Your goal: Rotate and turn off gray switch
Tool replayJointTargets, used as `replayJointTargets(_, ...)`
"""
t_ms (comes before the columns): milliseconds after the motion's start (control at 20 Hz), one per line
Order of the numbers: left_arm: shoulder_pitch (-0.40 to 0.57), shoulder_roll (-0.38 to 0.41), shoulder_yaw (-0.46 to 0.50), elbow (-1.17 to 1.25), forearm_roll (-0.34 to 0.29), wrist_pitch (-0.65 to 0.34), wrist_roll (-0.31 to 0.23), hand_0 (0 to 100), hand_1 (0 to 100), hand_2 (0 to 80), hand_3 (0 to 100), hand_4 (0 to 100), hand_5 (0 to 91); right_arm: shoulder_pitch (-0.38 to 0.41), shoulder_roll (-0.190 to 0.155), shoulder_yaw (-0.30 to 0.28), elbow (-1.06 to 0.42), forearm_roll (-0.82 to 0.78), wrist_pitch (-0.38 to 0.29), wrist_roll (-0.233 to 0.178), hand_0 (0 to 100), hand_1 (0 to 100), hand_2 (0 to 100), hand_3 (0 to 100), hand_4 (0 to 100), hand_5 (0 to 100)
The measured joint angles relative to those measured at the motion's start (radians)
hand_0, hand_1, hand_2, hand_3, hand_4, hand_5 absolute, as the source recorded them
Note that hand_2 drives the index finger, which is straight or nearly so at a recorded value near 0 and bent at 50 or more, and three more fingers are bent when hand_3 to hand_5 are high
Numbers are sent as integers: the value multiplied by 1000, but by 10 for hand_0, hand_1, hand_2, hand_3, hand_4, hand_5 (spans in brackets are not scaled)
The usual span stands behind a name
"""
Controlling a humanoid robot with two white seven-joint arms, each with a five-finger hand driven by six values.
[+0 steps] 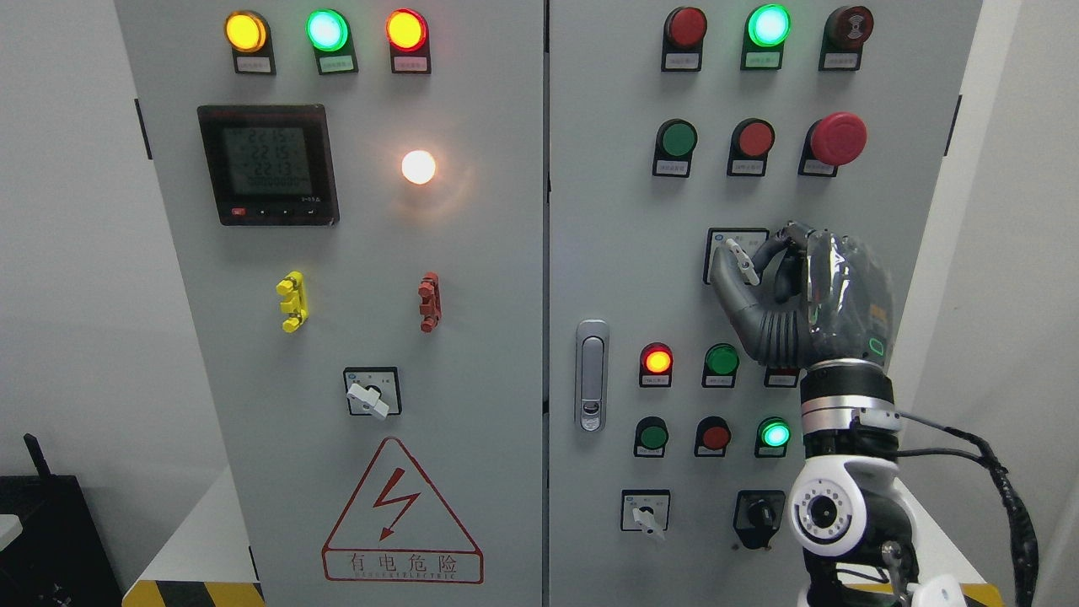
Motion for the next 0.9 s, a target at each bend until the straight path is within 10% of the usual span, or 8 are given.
replayJointTargets(900,0,0,0,0,0,0,0,120,389,0,0,0,0,-1,0,1,1,0,10,0,439,332,863,1000,905,1000)
